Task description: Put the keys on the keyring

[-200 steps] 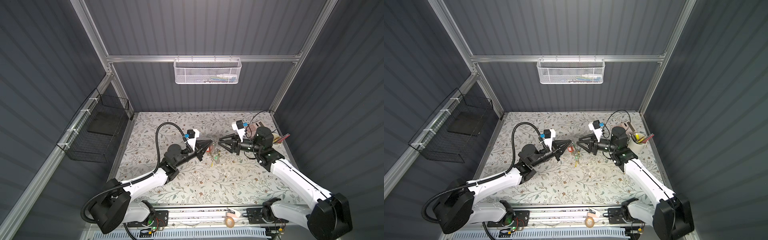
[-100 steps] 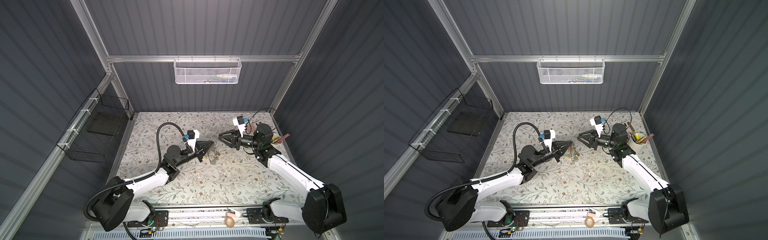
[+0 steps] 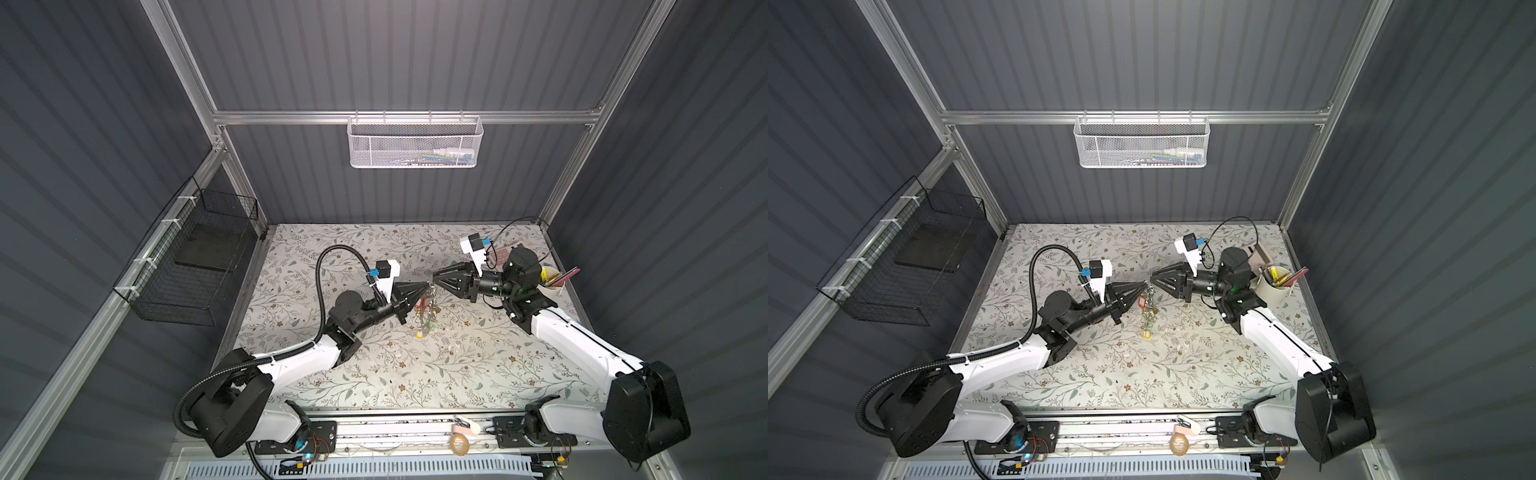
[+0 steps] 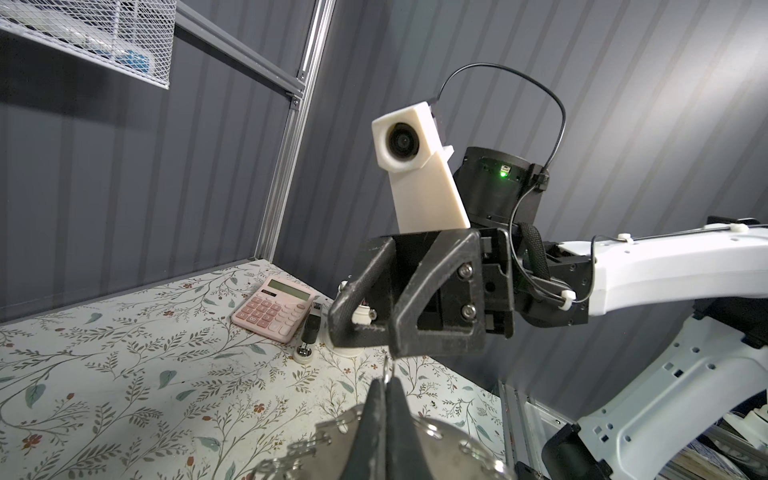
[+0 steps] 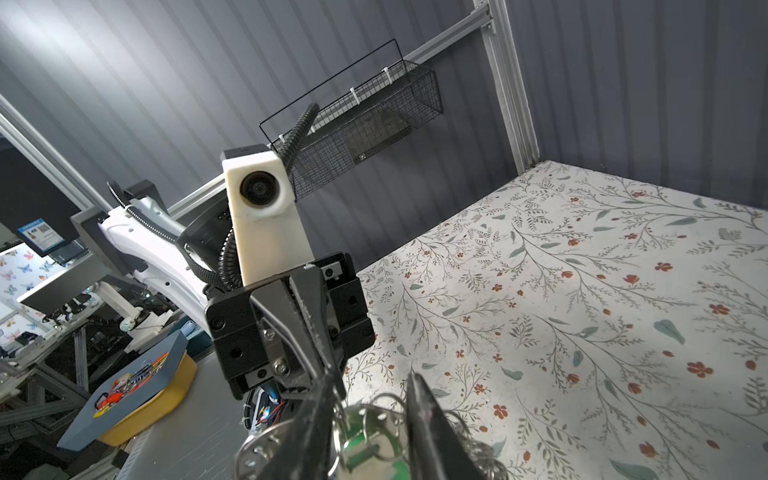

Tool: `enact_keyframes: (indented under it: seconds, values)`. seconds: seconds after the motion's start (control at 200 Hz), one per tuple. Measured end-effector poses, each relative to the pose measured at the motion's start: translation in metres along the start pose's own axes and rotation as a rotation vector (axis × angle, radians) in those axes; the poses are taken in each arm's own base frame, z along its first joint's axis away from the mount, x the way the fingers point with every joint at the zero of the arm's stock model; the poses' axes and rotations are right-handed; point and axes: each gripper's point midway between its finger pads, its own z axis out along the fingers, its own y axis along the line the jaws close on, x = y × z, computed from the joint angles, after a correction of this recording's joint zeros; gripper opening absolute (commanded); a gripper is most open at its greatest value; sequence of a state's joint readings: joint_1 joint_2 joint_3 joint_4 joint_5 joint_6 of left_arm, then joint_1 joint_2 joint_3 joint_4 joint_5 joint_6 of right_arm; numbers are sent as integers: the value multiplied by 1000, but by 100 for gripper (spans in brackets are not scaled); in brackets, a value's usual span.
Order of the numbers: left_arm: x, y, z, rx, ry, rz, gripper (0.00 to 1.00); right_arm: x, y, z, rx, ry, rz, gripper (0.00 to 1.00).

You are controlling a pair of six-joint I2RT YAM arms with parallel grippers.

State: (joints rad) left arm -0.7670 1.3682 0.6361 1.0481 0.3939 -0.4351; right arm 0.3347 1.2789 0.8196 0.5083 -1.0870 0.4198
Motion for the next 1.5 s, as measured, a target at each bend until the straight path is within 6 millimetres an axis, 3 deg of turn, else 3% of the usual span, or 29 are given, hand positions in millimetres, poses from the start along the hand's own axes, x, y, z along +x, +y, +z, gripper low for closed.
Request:
enact_keyframes:
  seconds: [0.37, 0.655, 0.865, 1.501]
  values:
    - [1, 1, 0, -3, 1, -8, 0, 8, 1, 6, -30, 25, 16, 18]
    - [0, 3, 0, -14, -4, -7, 0, 12, 2, 8, -43, 36, 19, 16]
    - [0, 5, 0, -27, -8, -9, 0, 13, 2, 8, -45, 39, 13, 0]
    - [10, 14, -5, -69, 43, -20, 0, 22, -4, 12, 3, 86, 13, 0]
